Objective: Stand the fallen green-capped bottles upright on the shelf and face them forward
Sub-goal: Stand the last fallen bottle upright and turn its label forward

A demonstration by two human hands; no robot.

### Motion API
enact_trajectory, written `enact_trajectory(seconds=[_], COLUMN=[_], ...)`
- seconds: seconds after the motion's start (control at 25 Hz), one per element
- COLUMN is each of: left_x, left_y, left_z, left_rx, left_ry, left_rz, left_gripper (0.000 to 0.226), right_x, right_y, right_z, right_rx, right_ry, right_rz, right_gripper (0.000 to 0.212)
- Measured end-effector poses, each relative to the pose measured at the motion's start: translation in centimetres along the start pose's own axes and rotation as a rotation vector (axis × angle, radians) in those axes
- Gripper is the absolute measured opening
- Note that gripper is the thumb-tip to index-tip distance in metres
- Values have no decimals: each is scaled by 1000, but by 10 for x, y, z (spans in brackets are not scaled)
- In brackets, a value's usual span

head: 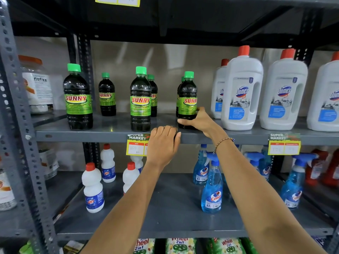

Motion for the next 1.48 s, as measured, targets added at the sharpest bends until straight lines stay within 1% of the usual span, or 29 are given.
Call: enact_trajectory(seconds=[0.12,0.28,0.4,0.48,0.6,0.64,0.68,0.76,0.8,0.88,0.92,0.96,1.0,1.08,1.12,1.24,1.48], left_x=[0,0,-1,1,8,14,23,42,52,67,72,74,76,76,75,75,70], left_y=[0,1,0,0,1,-1,-5,-14,-19,-22,-22,-21,-22,-22,-22,-23,-27], left_z=[1,1,3,2,-4,-8,-10,-8,-4,5,8,11,15,19,21,21,13], left_rx=[5,13,5,-5,0,-20,-70,-299,-445,-743,-857,-942,-994,-1010,-1007,-1001,-1011], left_ry=[13,15,11,-8,-48,-71,-97,-158,-218,-384,-442,-470,-470,-431,-420,-401,-338], left_rz=[6,11,23,11,-25,-56,-106,-262,-360,-545,-613,-647,-651,-637,-632,-626,-666], left_gripper=[33,35,36,37,43,45,44,40,49,75,79,74,62,43,39,40,50], right_x=[0,-6,-4,-4,-8,-9,-12,-16,-17,-18,-18,-17,-17,-18,-17,-17,-24], right_y=[-1,-2,-2,-2,-1,1,1,5,7,6,4,4,2,2,2,3,1], right_z=[2,1,0,-1,-9,-16,-22,-36,-41,-42,-40,-37,-35,-32,-32,-31,-31], right_rx=[-25,-40,-55,-65,-41,2,44,63,60,75,78,78,81,98,110,123,87], right_ry=[-35,36,49,16,-83,-96,-94,-20,19,41,37,25,10,-16,-21,-23,-44], right_rz=[9,-12,-9,12,38,49,57,70,66,47,42,42,46,56,57,59,9], right_gripper=[91,92,93,96,111,107,98,72,62,54,52,49,46,40,38,36,37])
Point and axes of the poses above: each hand's wrist, its own x-axis towards the middle knuckle, its own z-axis out of the palm, y = z × x, the point moved 4 cm from there along x, towards the middle knuckle, and after that the axes turned 14 degrees about z, right-handed, at the moved point
